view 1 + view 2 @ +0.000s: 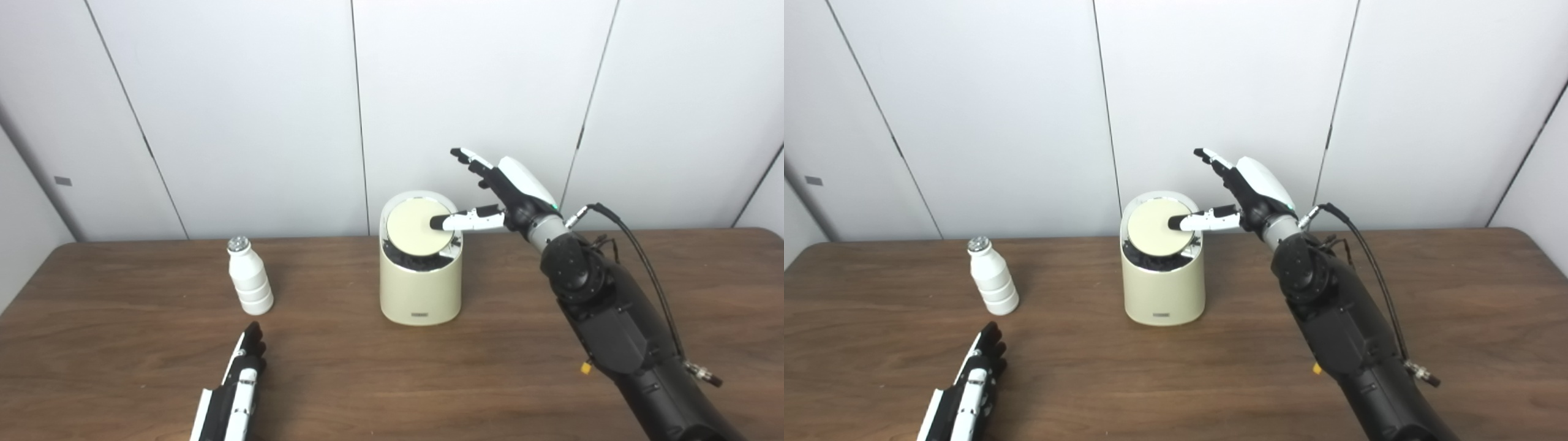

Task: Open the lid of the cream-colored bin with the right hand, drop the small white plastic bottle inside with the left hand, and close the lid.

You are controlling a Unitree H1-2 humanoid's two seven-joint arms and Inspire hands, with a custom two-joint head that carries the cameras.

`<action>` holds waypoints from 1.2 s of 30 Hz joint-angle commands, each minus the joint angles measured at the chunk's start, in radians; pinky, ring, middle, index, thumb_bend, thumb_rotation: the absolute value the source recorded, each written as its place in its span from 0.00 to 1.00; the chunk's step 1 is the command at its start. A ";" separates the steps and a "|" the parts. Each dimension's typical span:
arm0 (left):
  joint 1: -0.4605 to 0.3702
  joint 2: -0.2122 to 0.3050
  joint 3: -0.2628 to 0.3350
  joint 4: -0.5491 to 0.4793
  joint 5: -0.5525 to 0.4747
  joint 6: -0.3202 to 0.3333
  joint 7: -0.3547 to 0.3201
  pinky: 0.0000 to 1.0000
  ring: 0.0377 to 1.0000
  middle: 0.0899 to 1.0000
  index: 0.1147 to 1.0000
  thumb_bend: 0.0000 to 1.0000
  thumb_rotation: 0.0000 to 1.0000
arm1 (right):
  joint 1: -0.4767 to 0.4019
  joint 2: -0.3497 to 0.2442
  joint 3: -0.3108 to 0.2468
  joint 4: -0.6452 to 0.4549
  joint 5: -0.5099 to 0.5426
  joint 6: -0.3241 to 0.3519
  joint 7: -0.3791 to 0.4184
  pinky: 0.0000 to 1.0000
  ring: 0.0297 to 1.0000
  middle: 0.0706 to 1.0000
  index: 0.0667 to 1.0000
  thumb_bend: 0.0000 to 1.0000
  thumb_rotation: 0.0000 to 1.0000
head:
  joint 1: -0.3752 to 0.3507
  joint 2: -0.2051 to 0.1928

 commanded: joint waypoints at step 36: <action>0.032 -0.014 -0.024 0.025 0.003 0.004 -0.009 1.00 1.00 1.00 1.00 0.27 0.83 | -0.049 0.021 0.055 0.033 -0.050 -0.058 -0.051 0.89 0.92 0.92 0.91 0.80 0.54 | 0.000 0.034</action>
